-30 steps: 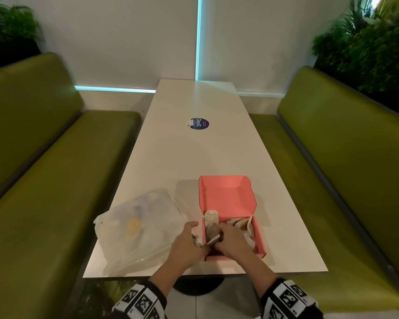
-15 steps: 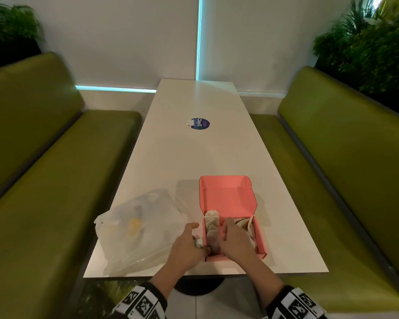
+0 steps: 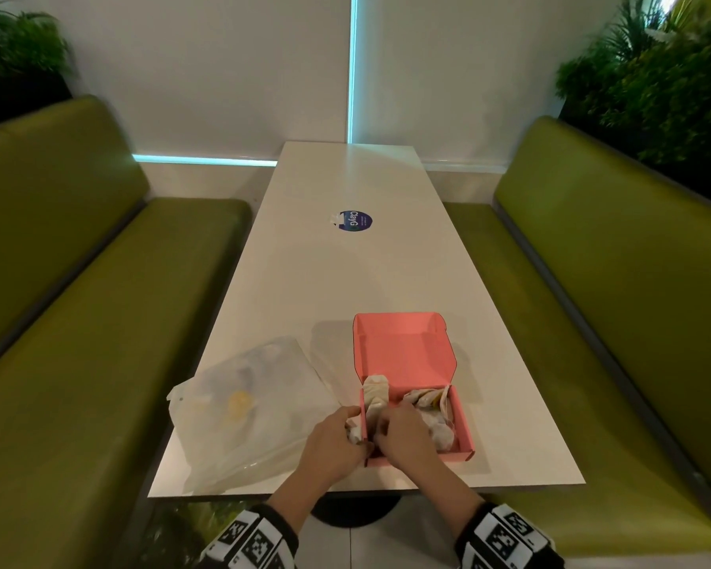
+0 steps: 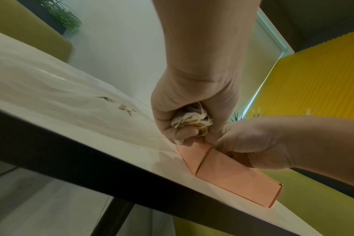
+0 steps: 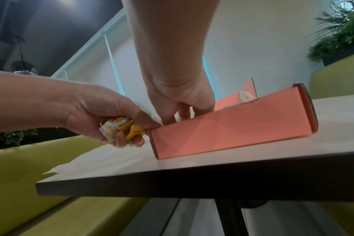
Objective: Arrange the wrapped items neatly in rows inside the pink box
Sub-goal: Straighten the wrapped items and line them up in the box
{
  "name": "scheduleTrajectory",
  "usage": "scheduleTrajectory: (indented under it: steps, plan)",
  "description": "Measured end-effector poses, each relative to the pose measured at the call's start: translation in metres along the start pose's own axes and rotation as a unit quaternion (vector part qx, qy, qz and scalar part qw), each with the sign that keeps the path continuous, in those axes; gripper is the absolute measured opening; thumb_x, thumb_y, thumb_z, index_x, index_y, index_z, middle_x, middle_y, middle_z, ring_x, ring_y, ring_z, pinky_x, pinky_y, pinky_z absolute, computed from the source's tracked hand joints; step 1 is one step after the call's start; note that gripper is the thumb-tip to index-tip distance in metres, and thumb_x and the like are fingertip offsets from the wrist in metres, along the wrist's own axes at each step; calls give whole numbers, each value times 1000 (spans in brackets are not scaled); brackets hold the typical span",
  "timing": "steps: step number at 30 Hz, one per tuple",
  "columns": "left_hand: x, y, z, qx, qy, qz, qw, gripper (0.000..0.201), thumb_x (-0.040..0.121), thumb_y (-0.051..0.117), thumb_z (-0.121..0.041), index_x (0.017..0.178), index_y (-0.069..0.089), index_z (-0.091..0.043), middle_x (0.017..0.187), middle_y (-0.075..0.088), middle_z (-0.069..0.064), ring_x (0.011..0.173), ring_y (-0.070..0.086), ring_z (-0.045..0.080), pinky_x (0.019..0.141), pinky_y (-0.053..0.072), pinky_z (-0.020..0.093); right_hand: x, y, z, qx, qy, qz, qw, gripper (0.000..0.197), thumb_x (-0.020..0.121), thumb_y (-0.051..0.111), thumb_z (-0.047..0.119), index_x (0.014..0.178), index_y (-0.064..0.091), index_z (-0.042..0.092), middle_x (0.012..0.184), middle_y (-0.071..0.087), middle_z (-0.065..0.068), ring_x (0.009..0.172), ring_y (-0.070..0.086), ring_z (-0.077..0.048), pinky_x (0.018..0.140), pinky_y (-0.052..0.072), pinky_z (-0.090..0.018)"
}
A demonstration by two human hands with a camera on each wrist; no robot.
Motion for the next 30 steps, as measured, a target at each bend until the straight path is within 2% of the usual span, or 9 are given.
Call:
scheduleTrajectory:
  steps: [2, 5, 9, 12, 17, 21, 24, 27, 30]
  plan:
    - [0, 0, -1, 2, 2, 2, 1000, 59, 82, 69, -24, 136, 43, -23, 127, 57, 3, 111, 55, 18, 94, 44, 26, 0, 0, 1, 16, 4, -12, 1000, 22, 87, 53, 7, 73, 56, 23, 82, 54, 5, 77, 51, -10, 78, 38, -16]
    - [0, 0, 0, 10, 1, 2, 1000, 59, 83, 68, -25, 136, 42, -23, 127, 57, 2, 112, 55, 17, 95, 43, 25, 1, 2, 2, 17, 12, -20, 1000, 16, 85, 55, 9, 98, 64, 14, 101, 60, -3, 97, 57, -16, 85, 40, -18]
    - [1, 1, 0, 12, -1, 1, 1000, 59, 82, 68, -26, 136, 42, -24, 129, 57, 1, 113, 54, 17, 94, 43, 25, -1, 2, 0, 13, 10, -18, 1000, 12, 85, 55, 12, 94, 56, 20, 111, 50, -4, 100, 55, -19, 89, 42, -24]
    - [2, 2, 1, -1, -14, -2, 1000, 63, 81, 69, -24, 137, 40, -23, 132, 54, 1, 115, 53, 18, 93, 42, 24, -3, -3, -7, -2, -4, -13, 1000, 21, 85, 57, 19, 106, 60, 16, 126, 40, -7, 100, 54, -20, 87, 41, -24]
    - [0, 1, 1, -18, -15, -2, 1000, 61, 82, 68, -26, 135, 39, -24, 129, 54, 2, 108, 54, 16, 84, 42, 21, 3, -45, -41, 5, 16, -44, 999, 16, 85, 59, 15, 85, 68, 28, 111, 54, 1, 94, 56, -13, 86, 45, -24]
    - [-1, 0, 1, -16, -8, -9, 1000, 58, 83, 67, -26, 133, 40, -24, 125, 56, 2, 95, 52, 11, 79, 41, 17, 3, -64, -65, -115, 52, -32, 992, 13, 88, 58, 24, 93, 69, 29, 94, 46, 3, 101, 57, -19, 87, 42, -30]
    - [-3, 0, 0, -10, -7, -10, 1000, 57, 83, 67, -27, 132, 40, -24, 123, 57, 2, 90, 49, 9, 76, 40, 16, 0, -57, -66, -173, 24, 5, 985, 13, 82, 67, 37, 93, 68, 30, 104, 49, 5, 107, 50, -15, 92, 36, -33]
    - [-3, 0, -1, -12, -8, -12, 1000, 58, 83, 68, -28, 133, 39, -24, 125, 56, 2, 92, 49, 8, 80, 43, 18, 0, -43, -65, -201, 22, 22, 979, 41, 70, 69, 59, 97, 67, 29, 115, 47, 5, 115, 41, -16, 96, 31, -37]
    - [-3, 0, 0, -8, -3, -12, 1000, 57, 83, 68, -29, 132, 40, -24, 125, 56, 2, 92, 49, 8, 78, 43, 17, -1, -39, -64, -238, 8, 16, 971, 39, 76, 64, 58, 100, 68, 27, 119, 46, 2, 117, 40, -18, 95, 31, -36]
Point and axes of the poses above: each hand's wrist, its own x-axis towards the middle knuckle, its own y-axis out of the palm, z = x × y, the point moved 1 cm from there along x, towards the middle knuckle
